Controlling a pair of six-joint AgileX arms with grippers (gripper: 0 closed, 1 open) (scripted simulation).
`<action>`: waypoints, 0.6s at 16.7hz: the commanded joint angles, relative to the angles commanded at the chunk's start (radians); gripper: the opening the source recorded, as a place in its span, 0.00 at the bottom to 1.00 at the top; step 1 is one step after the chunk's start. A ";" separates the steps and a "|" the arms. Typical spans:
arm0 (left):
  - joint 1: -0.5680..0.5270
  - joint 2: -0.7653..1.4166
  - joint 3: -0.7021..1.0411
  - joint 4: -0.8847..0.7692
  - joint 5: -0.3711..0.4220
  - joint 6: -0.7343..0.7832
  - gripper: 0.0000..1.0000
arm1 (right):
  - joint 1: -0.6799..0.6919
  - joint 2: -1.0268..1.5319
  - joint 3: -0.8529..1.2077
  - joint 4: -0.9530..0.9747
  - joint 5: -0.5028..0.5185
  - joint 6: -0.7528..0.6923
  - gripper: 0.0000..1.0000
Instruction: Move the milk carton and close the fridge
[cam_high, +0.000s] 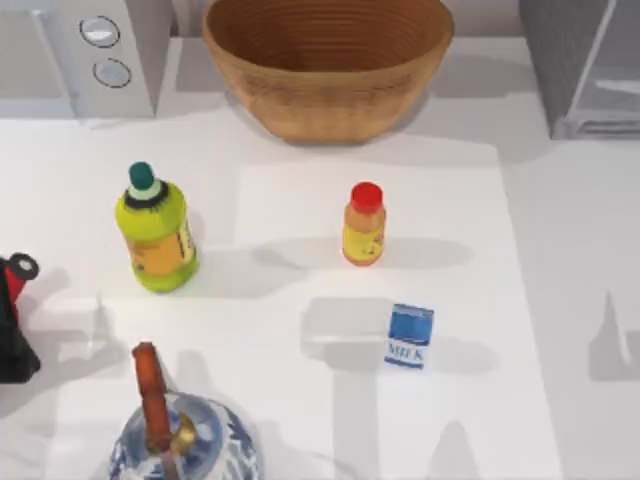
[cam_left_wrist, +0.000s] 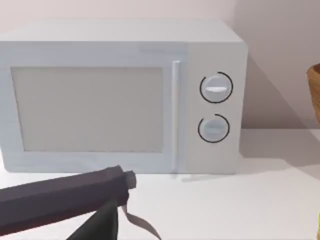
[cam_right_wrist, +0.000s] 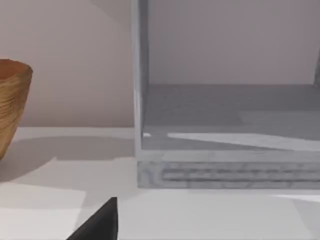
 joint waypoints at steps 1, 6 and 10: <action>0.000 0.000 0.000 0.000 0.000 0.000 1.00 | 0.000 0.000 0.000 0.000 0.000 0.000 1.00; 0.000 0.000 0.000 0.000 0.000 0.000 1.00 | 0.111 0.101 0.004 0.098 0.111 0.004 1.00; 0.000 0.000 0.000 0.000 0.000 0.000 1.00 | 0.347 0.298 0.009 0.282 0.348 0.008 1.00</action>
